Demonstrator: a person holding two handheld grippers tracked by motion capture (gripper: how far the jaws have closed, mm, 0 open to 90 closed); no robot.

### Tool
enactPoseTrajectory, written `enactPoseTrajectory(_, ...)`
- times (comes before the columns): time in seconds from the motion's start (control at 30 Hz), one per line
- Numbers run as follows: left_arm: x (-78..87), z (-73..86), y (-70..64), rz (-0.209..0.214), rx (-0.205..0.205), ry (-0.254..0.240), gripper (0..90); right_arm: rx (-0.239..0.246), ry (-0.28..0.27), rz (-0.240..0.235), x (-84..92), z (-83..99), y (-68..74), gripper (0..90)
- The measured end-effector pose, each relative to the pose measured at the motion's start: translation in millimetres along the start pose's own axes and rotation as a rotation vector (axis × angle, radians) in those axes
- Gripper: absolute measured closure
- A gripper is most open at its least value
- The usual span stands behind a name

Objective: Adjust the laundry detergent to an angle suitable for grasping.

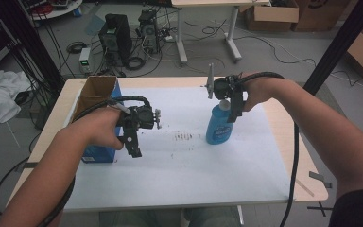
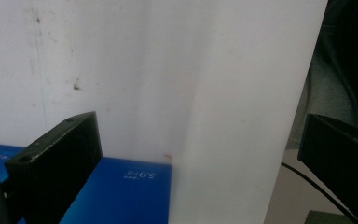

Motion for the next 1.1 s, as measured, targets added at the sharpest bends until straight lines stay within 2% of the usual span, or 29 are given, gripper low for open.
enactPoseTrajectory(0.47, -6.8, 1.0, 3.6, 0.01, 0.011, -0.002, 0.1, -0.004, -0.015, -0.018, -17.9, 4.9, -3.2, 0.0)
enactPoseTrajectory(0.7, -6.4, 2.6, 4.3, 0.005, 0.013, -0.003, 0.0, 0.004, -0.026, 0.002, -19.7, 5.1, -6.1, 1.2)
enactPoseTrajectory(1.1, -11.0, 2.7, 6.3, 0.012, 0.013, -0.004, 0.1, 0.014, -0.024, -0.009, -26.8, 2.8, -7.5, 6.3)
Point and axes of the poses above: each handheld gripper's, and its own axes: x roughly backward along the jaws, z roughly out of its underside, y roughly to its left, the point moved 4 cm from there along -x, roughly forward along the jaws, and after that the axes turned 15 degrees about -x, right-handed, at the moved point
